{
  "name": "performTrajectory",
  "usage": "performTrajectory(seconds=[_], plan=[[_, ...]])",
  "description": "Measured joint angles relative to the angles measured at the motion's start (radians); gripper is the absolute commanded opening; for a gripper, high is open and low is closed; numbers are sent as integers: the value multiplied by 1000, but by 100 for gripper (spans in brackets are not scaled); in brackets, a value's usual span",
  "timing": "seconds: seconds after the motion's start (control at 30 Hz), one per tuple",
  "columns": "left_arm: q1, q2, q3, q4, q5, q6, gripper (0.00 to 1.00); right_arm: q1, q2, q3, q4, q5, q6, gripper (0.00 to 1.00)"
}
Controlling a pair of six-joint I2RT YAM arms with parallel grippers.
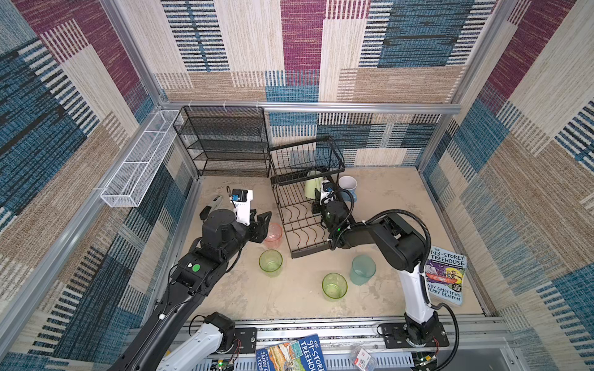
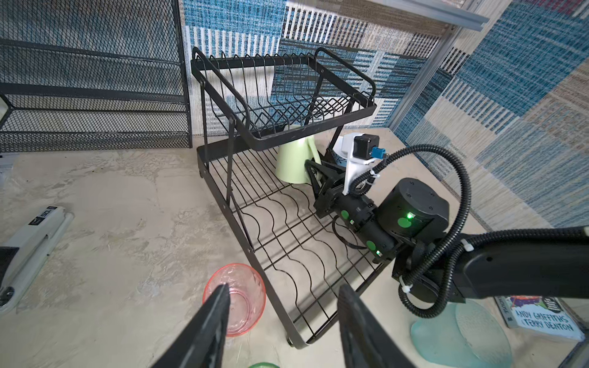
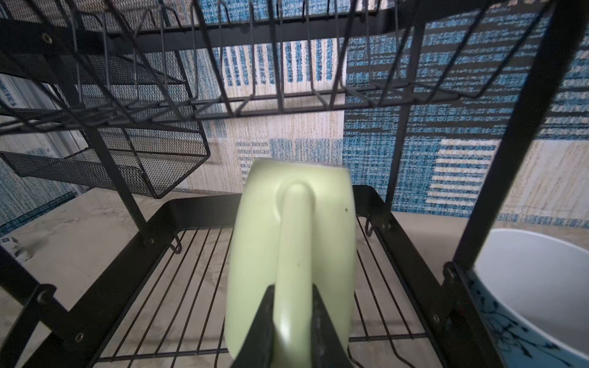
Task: Load cups into a dish rack
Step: Place the cup upside down at the dish rack.
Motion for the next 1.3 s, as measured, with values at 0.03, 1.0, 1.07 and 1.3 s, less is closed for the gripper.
performTrajectory(seconds=[0.03,1.0,1.07,1.3], plan=[[3,-1,0,2,6,-1,57,0,0,6,-18,-1,-4,1],[29,-35,-24,31,55,-22,56,1,14,126,-292,-35,-63,7],[30,-36,-25,34,65,-24,56,1,9,124,-307,-35,-62,7],[32,-43,-28,35,65,-26,56,1,-11,114,-359,-46,-40,9]])
